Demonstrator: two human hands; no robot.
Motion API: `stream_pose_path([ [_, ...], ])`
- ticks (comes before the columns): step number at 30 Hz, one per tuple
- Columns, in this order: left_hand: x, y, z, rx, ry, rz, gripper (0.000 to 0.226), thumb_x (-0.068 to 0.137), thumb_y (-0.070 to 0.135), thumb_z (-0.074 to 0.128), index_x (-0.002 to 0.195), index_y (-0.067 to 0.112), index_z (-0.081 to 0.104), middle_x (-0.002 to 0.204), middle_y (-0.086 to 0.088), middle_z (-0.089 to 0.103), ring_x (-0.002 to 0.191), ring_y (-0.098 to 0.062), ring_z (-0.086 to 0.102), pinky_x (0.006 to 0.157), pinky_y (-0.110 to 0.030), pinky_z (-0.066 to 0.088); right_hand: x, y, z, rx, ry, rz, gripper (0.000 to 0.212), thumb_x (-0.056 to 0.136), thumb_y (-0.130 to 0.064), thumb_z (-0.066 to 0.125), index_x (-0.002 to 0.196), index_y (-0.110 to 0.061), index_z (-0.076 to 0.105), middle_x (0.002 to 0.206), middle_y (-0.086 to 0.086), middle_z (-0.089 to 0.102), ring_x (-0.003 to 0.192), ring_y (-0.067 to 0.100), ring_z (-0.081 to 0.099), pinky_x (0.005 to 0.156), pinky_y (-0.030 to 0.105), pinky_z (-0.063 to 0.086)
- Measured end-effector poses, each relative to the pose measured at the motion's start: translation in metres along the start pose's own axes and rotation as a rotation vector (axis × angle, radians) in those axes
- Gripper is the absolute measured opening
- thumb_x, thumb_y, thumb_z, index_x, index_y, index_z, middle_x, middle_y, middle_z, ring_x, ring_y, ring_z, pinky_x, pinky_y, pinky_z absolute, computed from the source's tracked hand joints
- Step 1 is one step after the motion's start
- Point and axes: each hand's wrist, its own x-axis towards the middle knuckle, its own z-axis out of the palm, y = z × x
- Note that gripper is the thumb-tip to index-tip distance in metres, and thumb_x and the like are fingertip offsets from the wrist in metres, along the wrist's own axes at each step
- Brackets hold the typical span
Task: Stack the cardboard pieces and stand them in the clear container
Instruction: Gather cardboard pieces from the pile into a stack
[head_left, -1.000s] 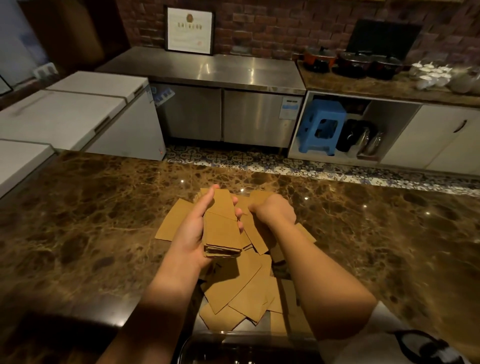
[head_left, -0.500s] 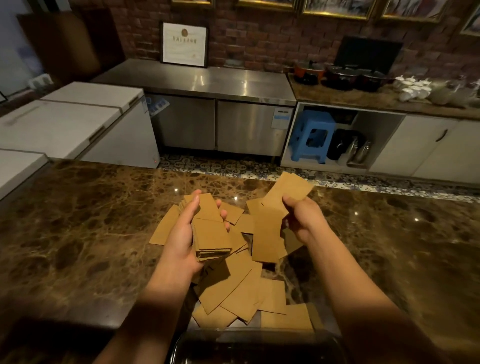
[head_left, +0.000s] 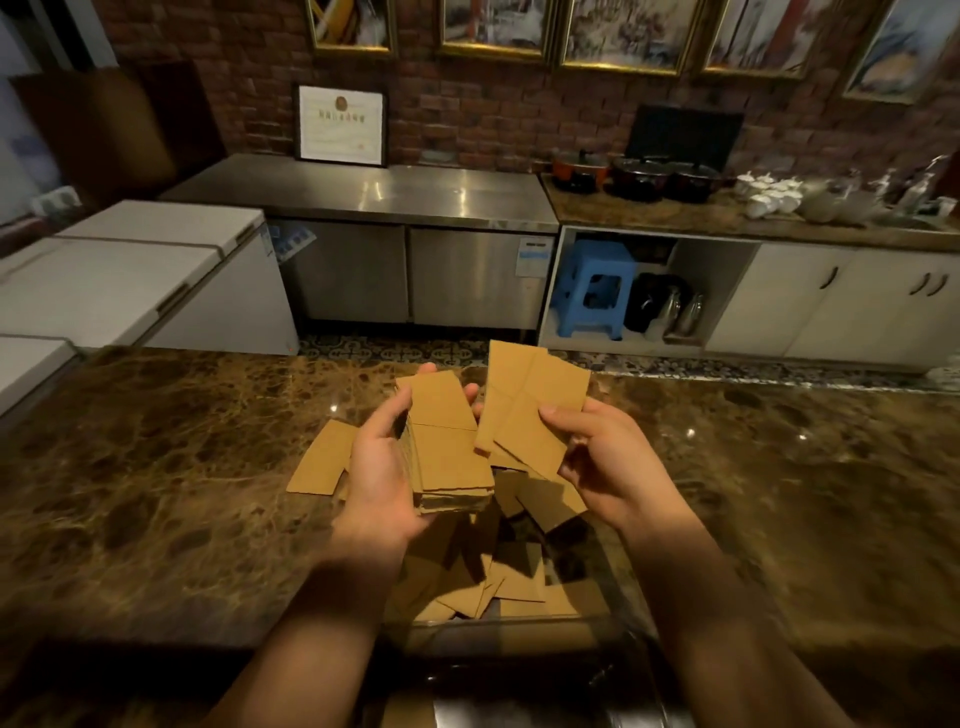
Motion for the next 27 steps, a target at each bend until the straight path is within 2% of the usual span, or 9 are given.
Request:
stream_pose_path([
  [5,-0.003,0.001,0.002,0.134,0.055,-0.001,0.040,0.086,0.048,0.064,0.124,0.037,0.069,0.120,-0.014,0.073,0.105,-0.038,0.071,0.082,-0.055,0.056,-0.009,0.010,0.013,-0.182,-0.055,0.023,0.019,0.091,-0.006,0.066,0.109,-0.010,0.073,0.103,0.008,0.079,0.095,0.023,0.076,0.069,0.030,0.061],
  [10,-0.006,-0.002,0.000,0.200,0.073,0.000,0.046,0.077,0.048,0.068,0.122,0.037,0.069,0.119,-0.013,0.073,0.104,-0.035,0.071,0.081,-0.053,0.057,-0.011,0.025,0.028,-0.333,-0.053,-0.040,0.020,0.090,-0.013,0.071,0.110,-0.017,0.072,0.101,0.000,0.079,0.095,0.017,0.076,0.076,0.035,0.062],
  [14,-0.009,-0.009,-0.006,0.154,0.078,-0.026,0.043,0.078,0.038,0.069,0.121,0.035,0.071,0.117,-0.015,0.074,0.103,-0.037,0.072,0.080,-0.052,0.058,-0.012,0.037,0.037,-0.555,-0.089,-0.078,0.023,0.087,-0.027,0.076,0.110,-0.024,0.073,0.092,-0.014,0.078,0.083,0.000,0.072,0.064,0.018,0.053],
  [16,-0.010,-0.009,-0.010,0.142,0.086,-0.028,0.041,0.079,0.034,0.068,0.119,0.034,0.072,0.119,-0.016,0.073,0.106,-0.038,0.070,0.083,-0.053,0.058,-0.012,0.038,0.037,-0.567,-0.093,-0.074,0.026,0.087,-0.024,0.076,0.113,-0.021,0.072,0.089,-0.012,0.078,0.076,-0.003,0.071,0.056,0.010,0.049],
  [17,-0.009,-0.009,-0.010,0.133,0.093,-0.026,0.040,0.078,0.033,0.067,0.118,0.034,0.073,0.120,-0.016,0.072,0.107,-0.039,0.070,0.085,-0.054,0.058,-0.011,0.038,0.036,-0.558,-0.087,-0.069,0.028,0.088,-0.022,0.076,0.115,-0.019,0.071,0.091,-0.010,0.078,0.079,-0.001,0.071,0.057,0.009,0.049],
  [20,-0.008,-0.007,-0.011,0.114,0.103,-0.024,0.036,0.079,0.031,0.066,0.114,0.032,0.075,0.122,-0.019,0.071,0.107,-0.041,0.070,0.085,-0.056,0.058,-0.009,0.037,0.032,-0.486,-0.065,-0.077,0.041,0.086,-0.016,0.077,0.124,-0.017,0.063,0.102,-0.002,0.076,0.094,0.012,0.073,0.065,0.016,0.053],
  [22,-0.007,-0.008,-0.010,0.080,0.069,-0.041,0.034,0.080,0.029,0.066,0.113,0.030,0.076,0.117,-0.021,0.072,0.098,-0.041,0.073,0.075,-0.054,0.061,-0.009,0.039,0.032,-0.512,-0.086,-0.126,0.051,0.084,-0.020,0.079,0.128,-0.033,0.055,0.103,-0.007,0.071,0.094,0.009,0.071,0.065,0.015,0.054],
  [24,-0.005,-0.009,-0.012,0.077,0.044,-0.057,0.038,0.081,0.026,0.066,0.118,0.028,0.073,0.113,-0.020,0.074,0.094,-0.039,0.074,0.071,-0.051,0.060,-0.008,0.044,0.035,-0.671,-0.121,-0.159,0.065,0.083,-0.035,0.080,0.138,-0.045,0.046,0.113,-0.009,0.059,0.104,0.011,0.062,0.075,0.015,0.052],
  [27,-0.004,-0.007,-0.015,0.098,0.067,-0.039,0.049,0.078,0.015,0.062,0.127,0.024,0.066,0.104,-0.020,0.076,0.081,-0.037,0.075,0.065,-0.050,0.061,-0.002,0.056,0.034,-0.905,-0.078,-0.195,0.089,0.069,-0.067,0.073,0.147,-0.045,0.039,0.114,-0.018,0.036,0.123,0.017,0.040,0.105,0.032,0.042],
])
